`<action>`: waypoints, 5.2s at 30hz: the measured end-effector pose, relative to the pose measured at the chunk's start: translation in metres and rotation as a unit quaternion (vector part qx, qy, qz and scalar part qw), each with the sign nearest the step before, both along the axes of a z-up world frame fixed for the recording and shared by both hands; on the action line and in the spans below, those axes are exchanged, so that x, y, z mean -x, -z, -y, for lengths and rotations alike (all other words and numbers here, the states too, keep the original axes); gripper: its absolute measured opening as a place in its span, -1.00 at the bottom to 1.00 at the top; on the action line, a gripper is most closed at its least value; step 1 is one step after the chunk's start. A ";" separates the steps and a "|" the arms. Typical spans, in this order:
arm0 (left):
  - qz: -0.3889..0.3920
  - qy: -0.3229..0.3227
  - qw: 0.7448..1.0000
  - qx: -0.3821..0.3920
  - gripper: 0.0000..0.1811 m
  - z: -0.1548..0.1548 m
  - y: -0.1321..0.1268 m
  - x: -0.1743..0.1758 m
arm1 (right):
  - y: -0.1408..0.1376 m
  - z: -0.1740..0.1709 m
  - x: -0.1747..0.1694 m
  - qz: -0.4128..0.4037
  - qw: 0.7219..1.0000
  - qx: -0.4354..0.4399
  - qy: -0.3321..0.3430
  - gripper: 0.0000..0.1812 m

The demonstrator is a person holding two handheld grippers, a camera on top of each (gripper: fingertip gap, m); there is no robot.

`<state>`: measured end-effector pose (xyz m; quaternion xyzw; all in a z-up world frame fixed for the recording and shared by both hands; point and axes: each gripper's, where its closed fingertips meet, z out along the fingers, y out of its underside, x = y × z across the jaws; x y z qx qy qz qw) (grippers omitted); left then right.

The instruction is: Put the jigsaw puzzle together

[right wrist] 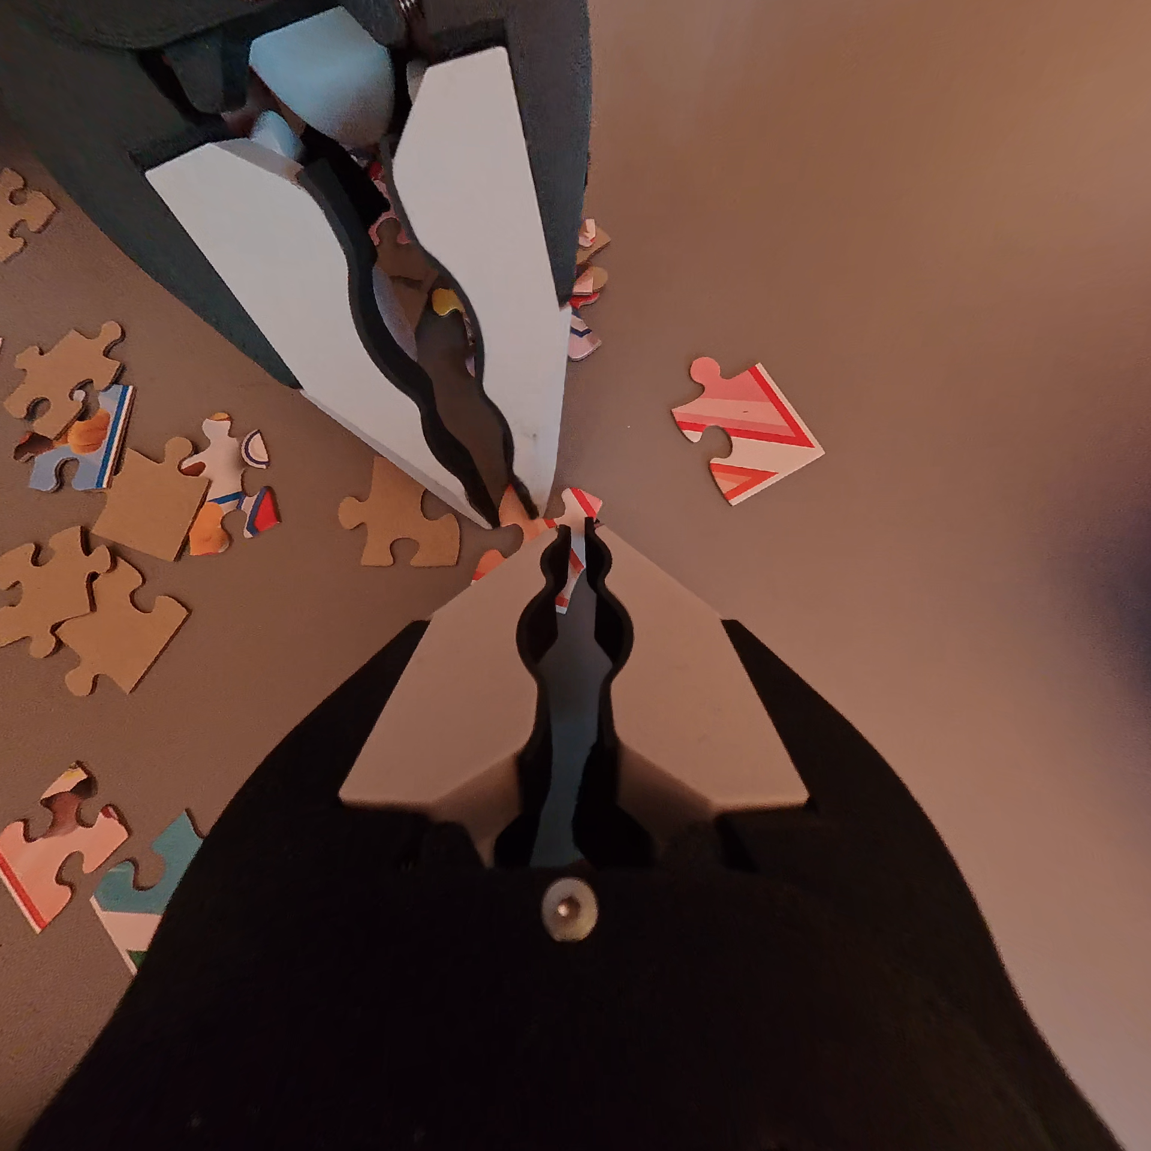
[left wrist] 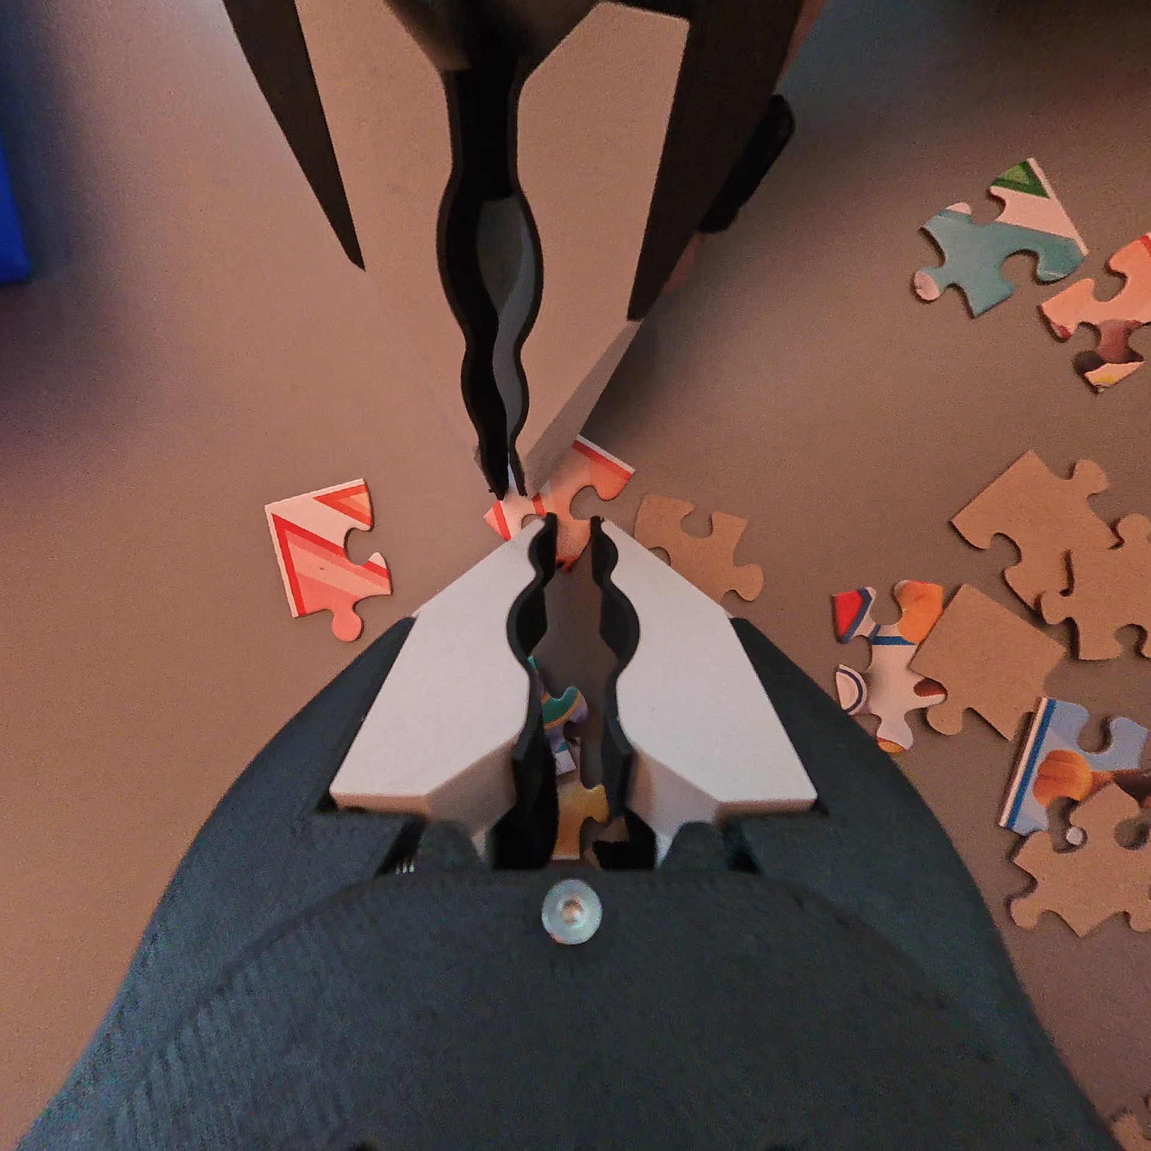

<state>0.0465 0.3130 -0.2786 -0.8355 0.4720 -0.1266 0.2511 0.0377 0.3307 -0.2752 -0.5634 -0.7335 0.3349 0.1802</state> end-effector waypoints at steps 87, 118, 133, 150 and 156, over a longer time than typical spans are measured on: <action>0.000 -0.119 0.989 -0.090 -1.00 -0.065 -0.002 0.054 | -0.003 -0.035 0.021 0.082 0.989 -0.119 -0.025 -0.91; 0.009 -0.125 0.989 -0.081 -1.00 -0.056 -0.002 0.051 | 0.001 -0.007 0.013 0.069 0.991 -0.110 -0.046 -1.00; 0.025 -0.130 0.988 -0.075 -1.00 -0.054 -0.002 0.047 | 0.001 0.009 0.016 0.052 0.987 -0.133 -0.077 -0.80; 0.031 -0.131 0.988 -0.074 -1.00 -0.052 -0.002 0.045 | 0.001 0.021 0.017 0.020 0.987 -0.126 -0.099 -1.00; 0.038 -0.131 0.988 -0.067 -1.00 -0.052 -0.002 0.045 | 0.000 0.016 0.017 0.011 0.987 -0.136 -0.086 -0.90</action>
